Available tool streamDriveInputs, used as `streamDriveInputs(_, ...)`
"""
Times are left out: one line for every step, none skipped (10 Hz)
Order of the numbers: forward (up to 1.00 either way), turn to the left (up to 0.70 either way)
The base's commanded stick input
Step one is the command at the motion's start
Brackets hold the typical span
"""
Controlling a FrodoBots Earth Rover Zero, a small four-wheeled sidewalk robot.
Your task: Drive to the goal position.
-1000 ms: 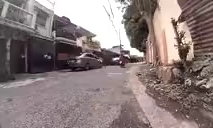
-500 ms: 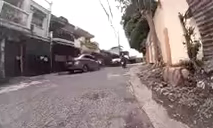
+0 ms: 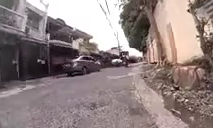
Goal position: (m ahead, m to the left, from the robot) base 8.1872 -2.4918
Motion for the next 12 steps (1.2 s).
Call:
streamDriveInputs(0.70,0.01)
streamDriveInputs(0.70,0.01)
streamDriveInputs(0.70,0.01)
streamDriveInputs(0.70,0.01)
streamDriveInputs(0.70,0.01)
streamDriveInputs(0.70,0.01)
streamDriveInputs(0.70,0.01)
streamDriveInputs(0.70,0.01)
streamDriveInputs(0.70,0.01)
streamDriveInputs(0.70,0.01)
streamDriveInputs(0.70,0.01)
streamDriveInputs(0.70,0.01)
